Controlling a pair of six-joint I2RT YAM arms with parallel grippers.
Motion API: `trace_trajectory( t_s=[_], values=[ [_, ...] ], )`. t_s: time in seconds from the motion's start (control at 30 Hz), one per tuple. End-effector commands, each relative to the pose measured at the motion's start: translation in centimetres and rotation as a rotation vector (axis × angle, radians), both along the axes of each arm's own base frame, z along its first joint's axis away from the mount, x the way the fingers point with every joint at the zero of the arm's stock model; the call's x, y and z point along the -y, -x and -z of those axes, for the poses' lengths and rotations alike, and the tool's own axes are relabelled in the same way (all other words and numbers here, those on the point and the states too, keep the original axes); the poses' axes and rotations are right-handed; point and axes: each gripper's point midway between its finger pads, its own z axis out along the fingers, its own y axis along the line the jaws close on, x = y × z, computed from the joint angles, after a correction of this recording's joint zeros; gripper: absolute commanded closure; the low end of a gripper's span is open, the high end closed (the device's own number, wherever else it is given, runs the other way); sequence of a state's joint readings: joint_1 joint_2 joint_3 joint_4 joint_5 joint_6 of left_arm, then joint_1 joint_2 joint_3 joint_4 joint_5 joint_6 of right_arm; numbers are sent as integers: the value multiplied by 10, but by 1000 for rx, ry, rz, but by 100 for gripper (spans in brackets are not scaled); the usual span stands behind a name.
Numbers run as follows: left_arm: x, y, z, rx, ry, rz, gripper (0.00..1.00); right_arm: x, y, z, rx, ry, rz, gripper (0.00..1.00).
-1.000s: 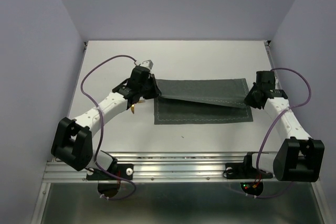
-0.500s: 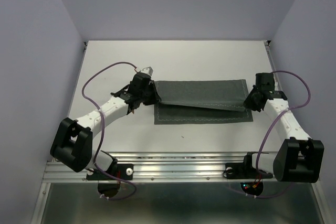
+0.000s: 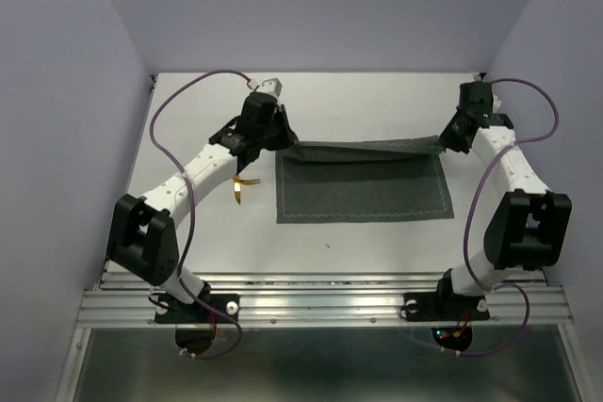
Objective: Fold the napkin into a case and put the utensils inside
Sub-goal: Fold and flatten the napkin at the center of the board.
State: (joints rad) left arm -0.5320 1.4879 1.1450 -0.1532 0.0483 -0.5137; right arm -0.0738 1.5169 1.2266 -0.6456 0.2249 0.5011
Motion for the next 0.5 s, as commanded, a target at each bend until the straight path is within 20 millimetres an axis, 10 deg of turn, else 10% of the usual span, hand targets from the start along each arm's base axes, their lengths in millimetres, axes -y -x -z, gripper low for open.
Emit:
trace_trajectory(
  t_s=[0.0,0.47],
  values=[
    [-15,-52,-52,145,-52,-60,100,23,-52,-51,147,72,43,99],
    [-17,-155,-43,136,-63,-60,100,21,-143,-29,171,48,-23,99]
  ],
)
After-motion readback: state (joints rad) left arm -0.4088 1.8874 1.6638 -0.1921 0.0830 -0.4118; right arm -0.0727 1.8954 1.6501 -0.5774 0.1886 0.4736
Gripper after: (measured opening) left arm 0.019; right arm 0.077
